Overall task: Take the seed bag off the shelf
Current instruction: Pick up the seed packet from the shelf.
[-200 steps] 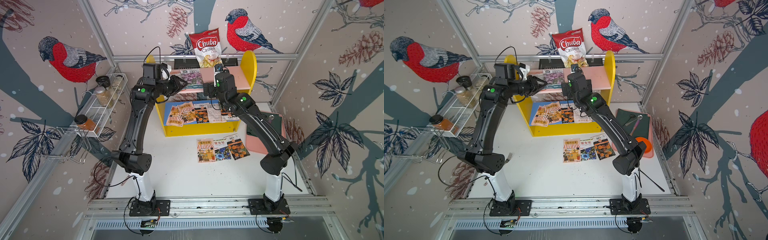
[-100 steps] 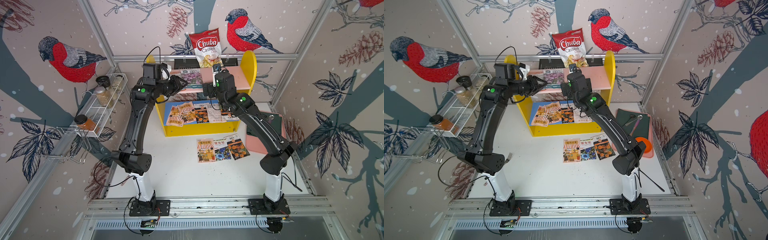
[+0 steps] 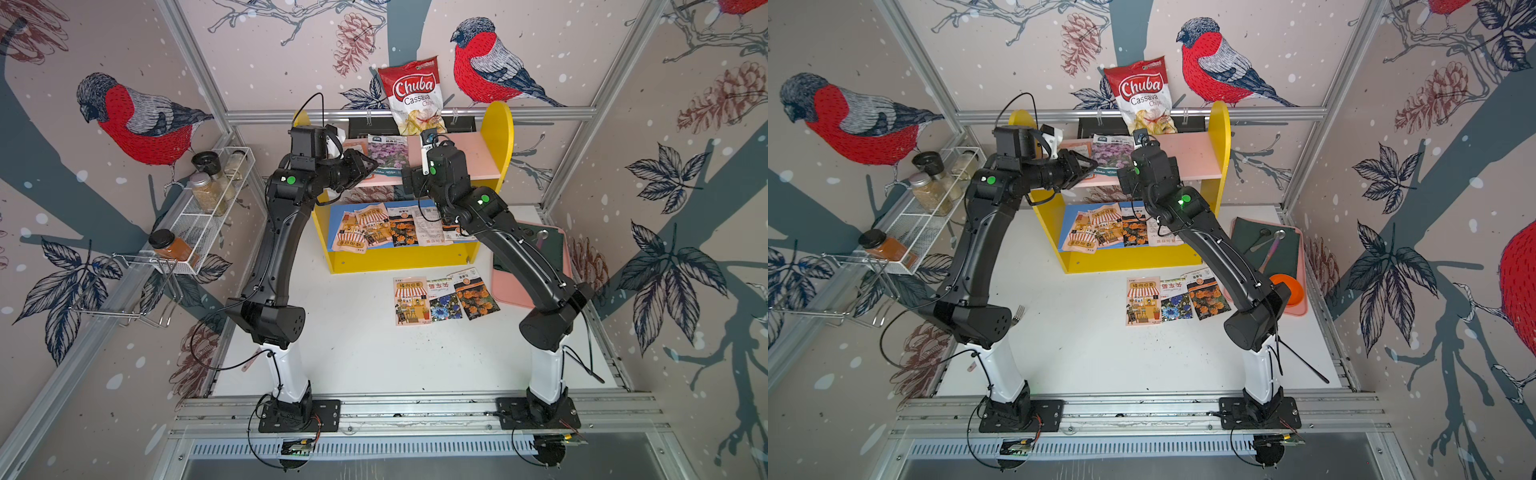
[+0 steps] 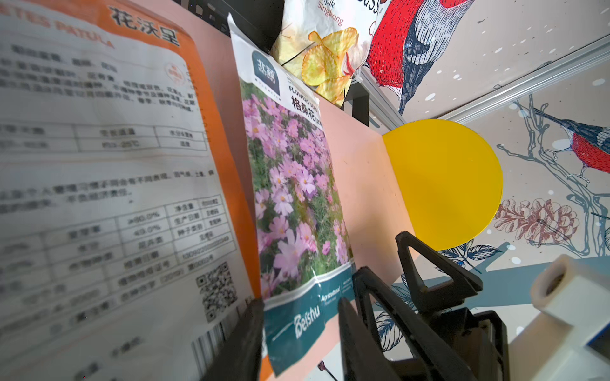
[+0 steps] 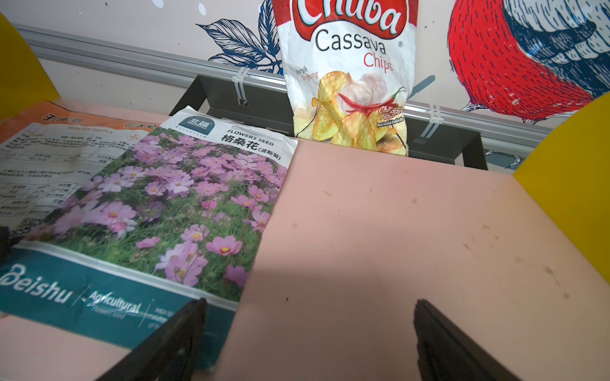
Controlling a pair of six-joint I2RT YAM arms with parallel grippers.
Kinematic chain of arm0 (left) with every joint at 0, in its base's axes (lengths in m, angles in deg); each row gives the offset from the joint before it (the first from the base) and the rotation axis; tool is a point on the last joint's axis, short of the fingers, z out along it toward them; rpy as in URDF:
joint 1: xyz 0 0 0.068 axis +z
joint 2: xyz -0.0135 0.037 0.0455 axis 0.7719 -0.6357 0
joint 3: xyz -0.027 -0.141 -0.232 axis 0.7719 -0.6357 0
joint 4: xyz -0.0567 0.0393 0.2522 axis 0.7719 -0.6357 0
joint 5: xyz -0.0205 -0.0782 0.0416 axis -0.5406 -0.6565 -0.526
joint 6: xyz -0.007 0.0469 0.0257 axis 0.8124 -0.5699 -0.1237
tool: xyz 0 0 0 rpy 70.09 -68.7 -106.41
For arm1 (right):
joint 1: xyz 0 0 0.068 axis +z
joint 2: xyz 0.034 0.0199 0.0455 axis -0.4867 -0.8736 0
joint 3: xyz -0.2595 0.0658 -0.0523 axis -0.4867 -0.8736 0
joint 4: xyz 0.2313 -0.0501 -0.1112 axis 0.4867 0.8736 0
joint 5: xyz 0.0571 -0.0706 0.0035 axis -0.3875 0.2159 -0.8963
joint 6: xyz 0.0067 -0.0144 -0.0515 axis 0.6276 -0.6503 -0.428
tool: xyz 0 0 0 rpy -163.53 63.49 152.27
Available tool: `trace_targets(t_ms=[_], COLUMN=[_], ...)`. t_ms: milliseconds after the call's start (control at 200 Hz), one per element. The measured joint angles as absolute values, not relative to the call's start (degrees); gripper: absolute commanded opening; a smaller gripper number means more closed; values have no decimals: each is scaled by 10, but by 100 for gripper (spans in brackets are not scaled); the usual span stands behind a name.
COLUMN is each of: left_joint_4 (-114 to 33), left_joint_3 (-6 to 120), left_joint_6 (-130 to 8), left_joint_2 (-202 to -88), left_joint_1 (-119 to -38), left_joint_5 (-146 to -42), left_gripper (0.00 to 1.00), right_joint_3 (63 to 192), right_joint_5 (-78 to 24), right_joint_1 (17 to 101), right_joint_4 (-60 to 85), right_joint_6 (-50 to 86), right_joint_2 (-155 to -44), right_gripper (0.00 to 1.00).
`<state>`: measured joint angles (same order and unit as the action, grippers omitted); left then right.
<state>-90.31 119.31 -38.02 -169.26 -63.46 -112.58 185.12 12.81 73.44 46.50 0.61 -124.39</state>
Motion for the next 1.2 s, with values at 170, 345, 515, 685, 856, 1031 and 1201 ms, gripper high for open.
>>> trace_targets(t_ms=[170,345,515,685,856,1031,1201], left_joint_4=[-898,-894,-890,-879,-876,-869,-869], left_joint_3=[1193,1193,1193,1193,1193,1193,1193], left_joint_6=[-376,-366,-363,-361,-360,-359,-359], left_joint_2=[-1696,-1700,-1701,-1701,-1701,-1701,-1703], left_joint_1=[-635,-637,-640,-642,-642,-642,-642], left_joint_5=[-1125,-1127,-1130,-1131,-1131,-1130,-1130], left_gripper=[31,23,12,13,17,0,0], right_joint_3=[1839,1834,1822,1807,1805,1802,1786], right_joint_5=[127,126,124,122,120,119,117], right_joint_1=[734,735,735,735,735,735,735], right_joint_4=[451,446,436,425,425,423,415], right_joint_6=[6,6,6,6,6,6,7], right_joint_2=[-1241,-1238,-1233,-1226,-1224,-1222,-1213], right_gripper=[100,100,100,100,100,100,100])
